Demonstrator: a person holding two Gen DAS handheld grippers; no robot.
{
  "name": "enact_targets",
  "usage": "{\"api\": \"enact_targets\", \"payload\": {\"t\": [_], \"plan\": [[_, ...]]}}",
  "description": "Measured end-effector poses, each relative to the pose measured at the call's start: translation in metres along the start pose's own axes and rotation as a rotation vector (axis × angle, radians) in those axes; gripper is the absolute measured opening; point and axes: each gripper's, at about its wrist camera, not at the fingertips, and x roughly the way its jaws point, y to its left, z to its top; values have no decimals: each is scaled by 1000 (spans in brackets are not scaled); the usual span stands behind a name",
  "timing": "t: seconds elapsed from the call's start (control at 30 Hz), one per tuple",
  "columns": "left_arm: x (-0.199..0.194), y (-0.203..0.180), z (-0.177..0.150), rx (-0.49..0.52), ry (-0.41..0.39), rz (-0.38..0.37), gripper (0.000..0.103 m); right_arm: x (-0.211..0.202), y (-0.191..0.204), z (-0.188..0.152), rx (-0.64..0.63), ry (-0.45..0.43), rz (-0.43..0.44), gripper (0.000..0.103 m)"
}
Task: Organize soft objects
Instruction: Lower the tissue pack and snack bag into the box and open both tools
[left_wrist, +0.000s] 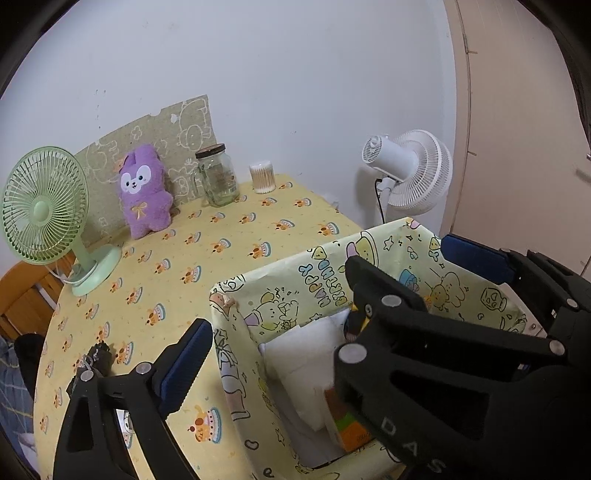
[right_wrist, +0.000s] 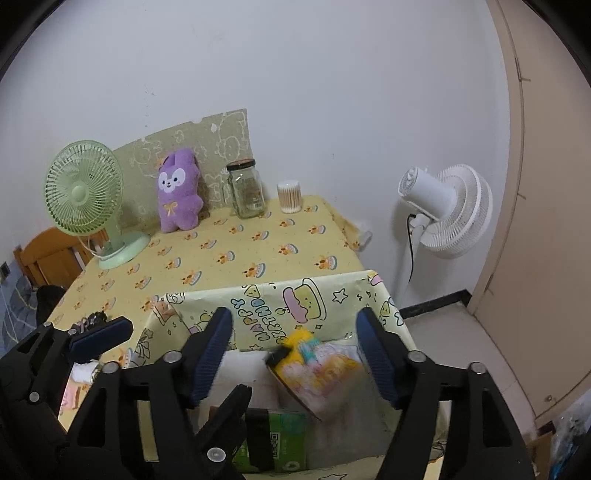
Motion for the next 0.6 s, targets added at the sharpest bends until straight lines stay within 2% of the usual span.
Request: {"api": "enact_targets", "payload": {"t": [0.27,0.6], "plan": [[-17,4,0,-2,-36,0,96,-13,8,5,-8,-12,-36,85],[-46,15,-2,-15,-72,2,97,-39,24,8,-24,-34,-56,88]]}}
